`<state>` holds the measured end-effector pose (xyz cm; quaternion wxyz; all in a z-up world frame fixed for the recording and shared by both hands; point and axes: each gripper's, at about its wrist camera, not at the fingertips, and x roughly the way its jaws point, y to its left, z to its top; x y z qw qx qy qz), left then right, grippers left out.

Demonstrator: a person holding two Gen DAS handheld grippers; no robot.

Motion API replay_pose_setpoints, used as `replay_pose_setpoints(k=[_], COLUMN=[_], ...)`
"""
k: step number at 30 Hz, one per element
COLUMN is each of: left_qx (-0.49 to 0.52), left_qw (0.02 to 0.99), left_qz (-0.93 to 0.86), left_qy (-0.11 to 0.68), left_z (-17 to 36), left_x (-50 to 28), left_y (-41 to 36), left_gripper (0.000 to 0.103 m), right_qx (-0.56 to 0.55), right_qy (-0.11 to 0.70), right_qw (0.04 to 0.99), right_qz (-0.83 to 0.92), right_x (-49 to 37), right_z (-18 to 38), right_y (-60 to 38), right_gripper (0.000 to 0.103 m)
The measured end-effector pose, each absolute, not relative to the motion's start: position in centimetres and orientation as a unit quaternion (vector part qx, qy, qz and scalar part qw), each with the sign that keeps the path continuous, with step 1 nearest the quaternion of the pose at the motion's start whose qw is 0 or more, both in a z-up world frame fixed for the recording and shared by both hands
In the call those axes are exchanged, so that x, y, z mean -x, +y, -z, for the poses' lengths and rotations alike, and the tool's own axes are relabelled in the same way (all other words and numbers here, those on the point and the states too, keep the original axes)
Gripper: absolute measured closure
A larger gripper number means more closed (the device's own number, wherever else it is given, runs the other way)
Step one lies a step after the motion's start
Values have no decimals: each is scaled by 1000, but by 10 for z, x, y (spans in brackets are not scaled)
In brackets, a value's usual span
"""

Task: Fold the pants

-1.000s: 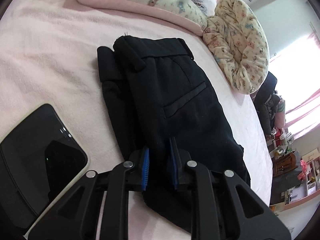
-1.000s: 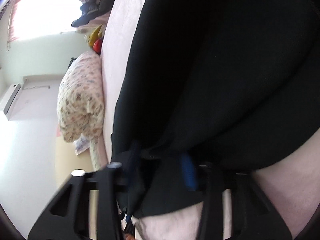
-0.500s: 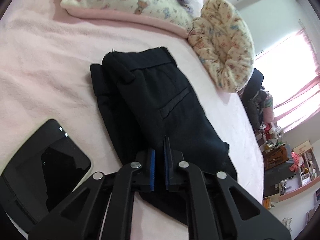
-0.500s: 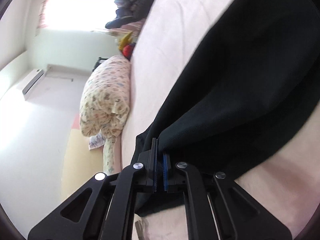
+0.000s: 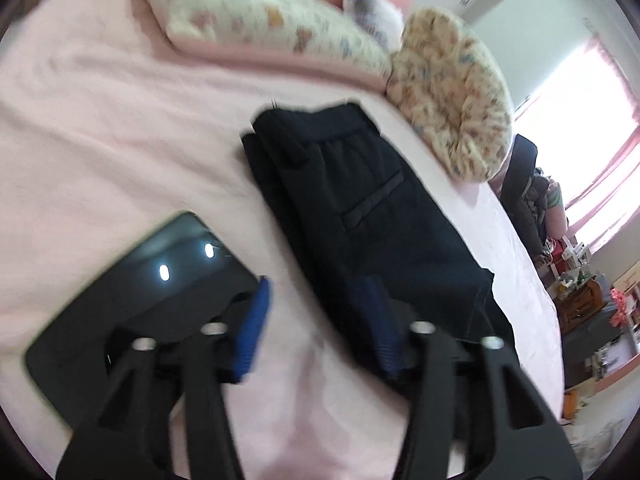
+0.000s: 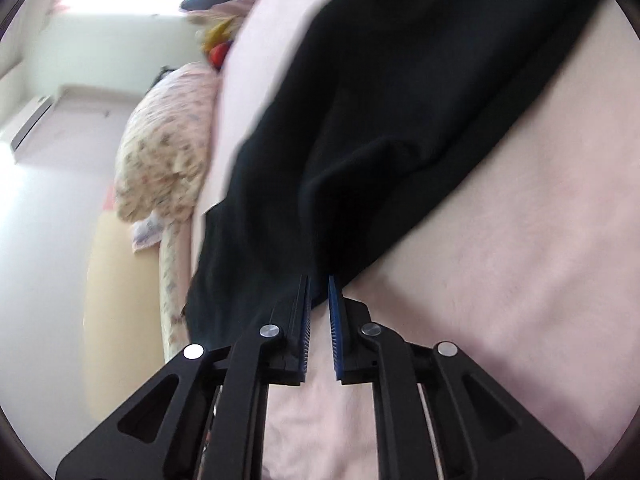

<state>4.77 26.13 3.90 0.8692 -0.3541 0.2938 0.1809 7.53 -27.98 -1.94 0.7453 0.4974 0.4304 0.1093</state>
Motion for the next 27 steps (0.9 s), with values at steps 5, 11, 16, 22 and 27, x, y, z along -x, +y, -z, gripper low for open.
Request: replay_pose_setpoints(k=[5, 11, 16, 22, 27], left_qx=[272, 159, 238, 274, 276], left_qw=[925, 958, 929, 922, 921], left_qz=[-148, -89, -92, -82, -79], left_qy=[219, 220, 267, 260, 262], left_z=[-47, -43, -22, -15, -14], left_x=[-25, -40, -56, -55, -54], left_y=[216, 165, 193, 204, 204], left_gripper=[15, 2, 2, 2, 2], right_qx=[-441, -272, -138, 59, -17], right_qy=[400, 400, 465, 566, 517], right_qw=[794, 875, 872, 816, 846], right_qz=[-120, 7, 69, 97, 127], right_x=[-91, -179, -242, -254, -246], right_z=[-35, -87, -76, -16, -23], right_y=[-295, -309, -303, -280, -311], right_gripper=[75, 44, 49, 64, 63])
